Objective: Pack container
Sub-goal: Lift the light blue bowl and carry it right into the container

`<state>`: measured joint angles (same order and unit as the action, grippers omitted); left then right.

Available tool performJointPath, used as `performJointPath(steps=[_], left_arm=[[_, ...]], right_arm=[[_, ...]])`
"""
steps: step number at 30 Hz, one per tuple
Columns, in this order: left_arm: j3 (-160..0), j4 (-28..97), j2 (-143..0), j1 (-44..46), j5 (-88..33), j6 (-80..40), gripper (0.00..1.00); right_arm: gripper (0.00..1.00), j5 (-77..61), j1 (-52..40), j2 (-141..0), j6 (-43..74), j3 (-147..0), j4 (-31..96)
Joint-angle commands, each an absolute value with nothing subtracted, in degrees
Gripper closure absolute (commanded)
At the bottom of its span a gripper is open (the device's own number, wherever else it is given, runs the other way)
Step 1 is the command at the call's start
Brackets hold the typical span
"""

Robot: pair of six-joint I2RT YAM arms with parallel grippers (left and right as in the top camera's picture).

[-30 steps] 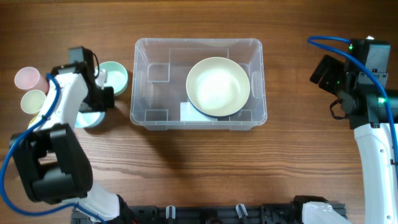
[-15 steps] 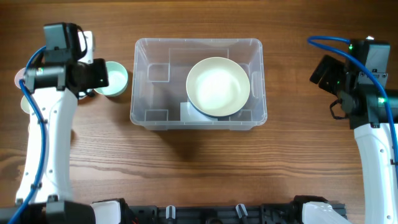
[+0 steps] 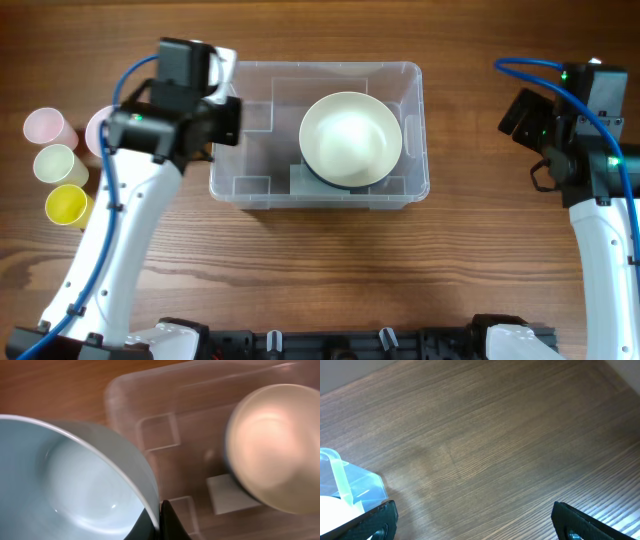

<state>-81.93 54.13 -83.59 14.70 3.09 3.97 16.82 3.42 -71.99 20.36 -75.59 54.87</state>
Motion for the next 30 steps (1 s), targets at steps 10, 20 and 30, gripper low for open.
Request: performJointPath(steps=[10, 20, 30], left_arm=[[-82.52, 50.78, -84.29, 29.69, 2.44, 14.68, 0.96], [-82.50, 55.00, -89.82, 29.74, 2.42, 30.24, 0.96], [-82.52, 55.09, -94.54, 29.32, 2.44, 47.37, 0.96]], right_arm=[[0.00, 18.00, 3.44, -71.83, 21.02, -76.29, 54.89], [0.00, 18.00, 3.44, -71.83, 21.04, -76.29, 54.89], [0.00, 18.00, 3.44, -71.83, 21.04, -76.29, 54.89]])
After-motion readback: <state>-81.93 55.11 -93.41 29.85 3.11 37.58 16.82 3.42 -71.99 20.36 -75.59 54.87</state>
